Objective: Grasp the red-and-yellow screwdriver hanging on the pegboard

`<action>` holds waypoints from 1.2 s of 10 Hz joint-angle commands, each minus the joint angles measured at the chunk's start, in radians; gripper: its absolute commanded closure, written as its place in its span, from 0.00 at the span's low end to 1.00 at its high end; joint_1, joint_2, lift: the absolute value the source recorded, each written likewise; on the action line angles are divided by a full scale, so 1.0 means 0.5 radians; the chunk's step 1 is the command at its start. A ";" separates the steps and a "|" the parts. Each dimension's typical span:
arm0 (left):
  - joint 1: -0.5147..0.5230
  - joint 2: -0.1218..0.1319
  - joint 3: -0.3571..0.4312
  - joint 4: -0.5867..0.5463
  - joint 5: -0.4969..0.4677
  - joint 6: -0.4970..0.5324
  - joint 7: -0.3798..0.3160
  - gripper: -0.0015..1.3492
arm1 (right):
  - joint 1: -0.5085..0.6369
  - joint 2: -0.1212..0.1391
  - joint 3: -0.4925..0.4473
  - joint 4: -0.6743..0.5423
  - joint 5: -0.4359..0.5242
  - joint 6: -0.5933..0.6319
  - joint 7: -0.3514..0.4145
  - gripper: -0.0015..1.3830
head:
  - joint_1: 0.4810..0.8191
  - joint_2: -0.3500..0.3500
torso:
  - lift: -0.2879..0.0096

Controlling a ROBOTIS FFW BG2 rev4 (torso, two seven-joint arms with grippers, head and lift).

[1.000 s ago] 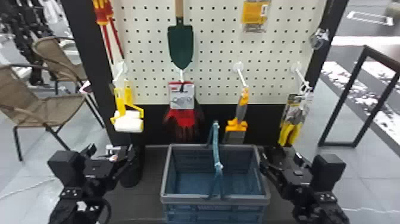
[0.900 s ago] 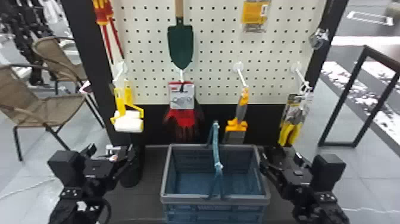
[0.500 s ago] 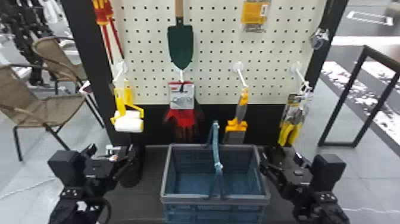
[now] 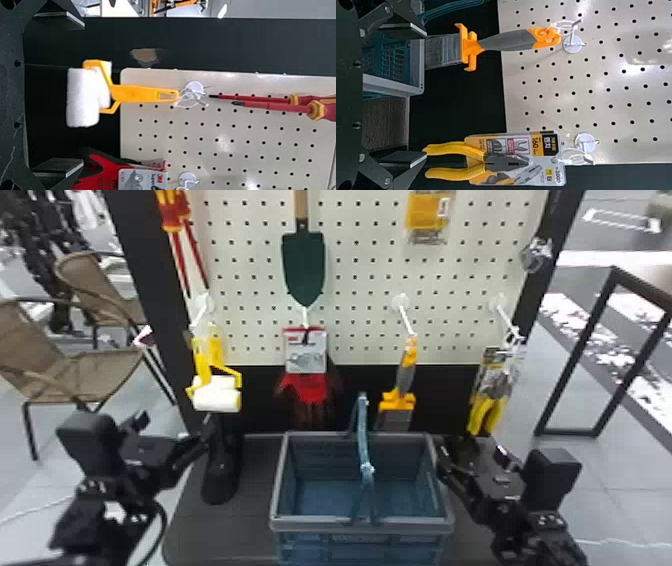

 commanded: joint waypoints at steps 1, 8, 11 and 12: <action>-0.119 0.004 0.099 -0.130 -0.027 0.298 -0.137 0.07 | 0.002 -0.003 0.000 -0.004 -0.001 0.000 0.009 0.16 | 0.20 0.50 | 0.63; -0.730 0.231 0.240 -0.333 0.276 0.973 -0.349 0.07 | -0.001 -0.006 0.000 -0.016 -0.010 0.000 0.034 0.16 | 0.20 0.50 | 0.63; -0.898 0.286 0.222 -0.440 0.350 1.176 -0.371 0.07 | -0.001 -0.012 0.000 -0.013 -0.013 0.000 0.052 0.16 | 0.20 0.50 | 0.63; -0.966 0.326 0.213 -0.437 0.381 1.225 -0.404 0.07 | -0.001 -0.015 0.000 -0.013 -0.016 0.000 0.058 0.16 | 0.20 0.50 | 0.63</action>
